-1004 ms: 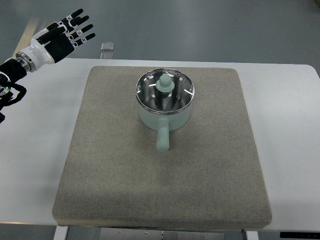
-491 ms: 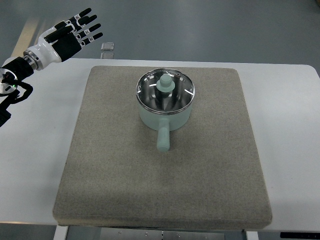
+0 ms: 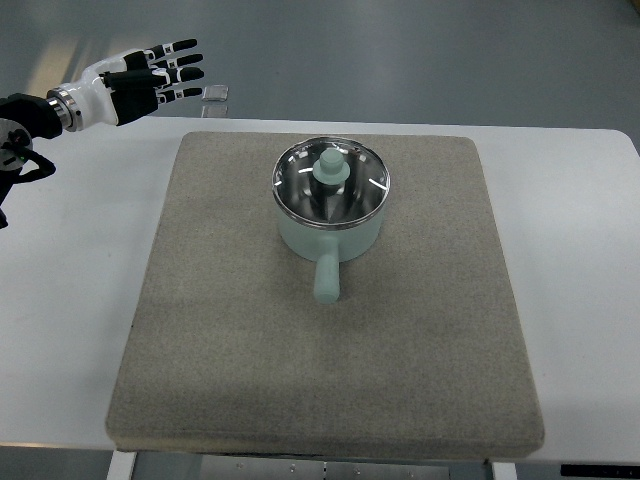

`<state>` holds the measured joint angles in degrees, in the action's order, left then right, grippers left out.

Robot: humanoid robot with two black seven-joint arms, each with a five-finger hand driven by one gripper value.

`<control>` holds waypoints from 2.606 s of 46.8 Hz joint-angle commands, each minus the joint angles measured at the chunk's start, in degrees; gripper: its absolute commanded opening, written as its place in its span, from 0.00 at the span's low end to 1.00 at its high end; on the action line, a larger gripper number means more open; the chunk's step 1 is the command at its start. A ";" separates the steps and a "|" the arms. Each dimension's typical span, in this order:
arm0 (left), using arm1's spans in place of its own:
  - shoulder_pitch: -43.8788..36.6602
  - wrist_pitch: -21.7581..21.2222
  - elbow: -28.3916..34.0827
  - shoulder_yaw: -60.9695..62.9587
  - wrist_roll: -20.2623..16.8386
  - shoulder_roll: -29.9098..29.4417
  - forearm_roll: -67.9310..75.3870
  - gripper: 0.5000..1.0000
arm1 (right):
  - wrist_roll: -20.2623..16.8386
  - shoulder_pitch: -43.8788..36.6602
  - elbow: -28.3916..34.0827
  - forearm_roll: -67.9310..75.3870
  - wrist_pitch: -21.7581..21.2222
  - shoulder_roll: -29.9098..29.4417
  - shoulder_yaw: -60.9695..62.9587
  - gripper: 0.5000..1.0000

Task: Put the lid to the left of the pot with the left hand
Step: 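Move the left hand from its raised pose toward the saucepan, then lower the left hand over the glass lid, fingers spread around the knob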

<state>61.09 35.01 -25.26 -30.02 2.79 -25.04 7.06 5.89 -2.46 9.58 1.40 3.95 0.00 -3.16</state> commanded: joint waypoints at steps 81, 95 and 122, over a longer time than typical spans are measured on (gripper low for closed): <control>29.70 -4.95 -23.17 33.27 -24.24 4.47 68.61 0.97 | 0.00 0.00 0.00 0.00 0.00 0.00 0.00 0.84; 29.61 -8.91 -22.20 33.89 -24.15 8.61 71.43 0.97 | 0.00 0.00 0.00 0.00 0.00 0.00 0.00 0.84; 28.56 -12.16 -21.76 35.56 -24.15 10.81 76.00 0.72 | 0.00 0.00 0.00 0.00 0.00 0.00 0.00 0.84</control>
<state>89.66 22.85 -47.00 4.98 -21.35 -14.38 83.05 5.89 -2.46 9.58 1.41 3.95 0.00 -3.16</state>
